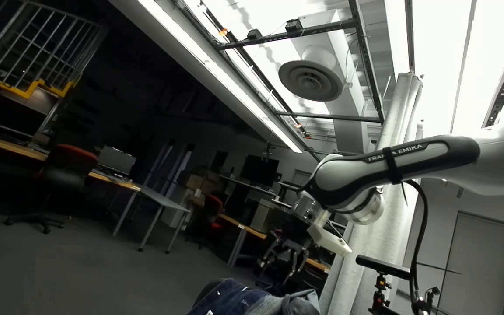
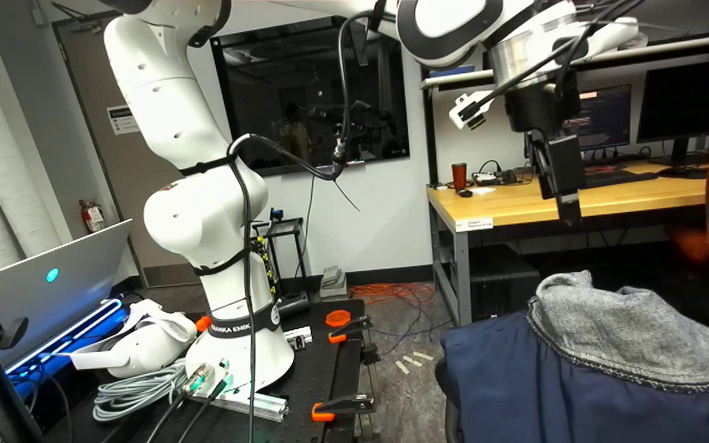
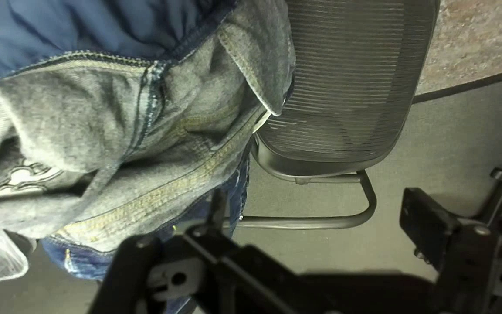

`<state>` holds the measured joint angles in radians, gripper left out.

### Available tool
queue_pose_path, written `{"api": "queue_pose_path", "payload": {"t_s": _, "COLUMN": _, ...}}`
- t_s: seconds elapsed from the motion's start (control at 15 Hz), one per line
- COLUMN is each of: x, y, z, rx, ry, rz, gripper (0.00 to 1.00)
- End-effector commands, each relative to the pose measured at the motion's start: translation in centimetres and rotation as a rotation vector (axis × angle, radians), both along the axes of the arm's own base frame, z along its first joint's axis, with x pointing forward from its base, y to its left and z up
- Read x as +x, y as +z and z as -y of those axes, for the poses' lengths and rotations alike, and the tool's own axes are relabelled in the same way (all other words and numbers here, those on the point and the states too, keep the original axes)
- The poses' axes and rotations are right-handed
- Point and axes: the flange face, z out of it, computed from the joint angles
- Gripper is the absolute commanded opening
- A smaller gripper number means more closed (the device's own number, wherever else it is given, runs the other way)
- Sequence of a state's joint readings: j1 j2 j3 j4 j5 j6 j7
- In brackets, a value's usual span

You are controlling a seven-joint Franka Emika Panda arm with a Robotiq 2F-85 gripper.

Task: Hang the coat on the backrest of the chair

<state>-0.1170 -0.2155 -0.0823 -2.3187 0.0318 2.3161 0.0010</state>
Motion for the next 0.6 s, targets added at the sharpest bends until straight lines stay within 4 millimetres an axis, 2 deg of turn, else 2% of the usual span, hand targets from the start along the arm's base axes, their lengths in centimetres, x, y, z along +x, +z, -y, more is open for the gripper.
{"api": "queue_pose_path", "payload": {"t_s": 0.0, "x": -2.0, "y": -1.2, "z": -2.7, "rx": -0.063, "ry": 0.083, "rz": 0.06, "gripper": 1.0}}
{"api": "queue_pose_path", "payload": {"t_s": 0.2, "x": -2.6, "y": -3.0, "z": -4.3, "rx": -0.075, "ry": 0.113, "rz": 0.063, "gripper": 1.0}}
{"api": "queue_pose_path", "payload": {"t_s": 0.27, "x": -1.5, "y": -2.6, "z": -3.4, "rx": -0.052, "ry": 0.085, "rz": 0.038, "gripper": 1.0}}
{"api": "queue_pose_path", "payload": {"t_s": 0.53, "x": -1.9, "y": -3.5, "z": -4.1, "rx": -0.053, "ry": 0.099, "rz": 0.038, "gripper": 1.0}}
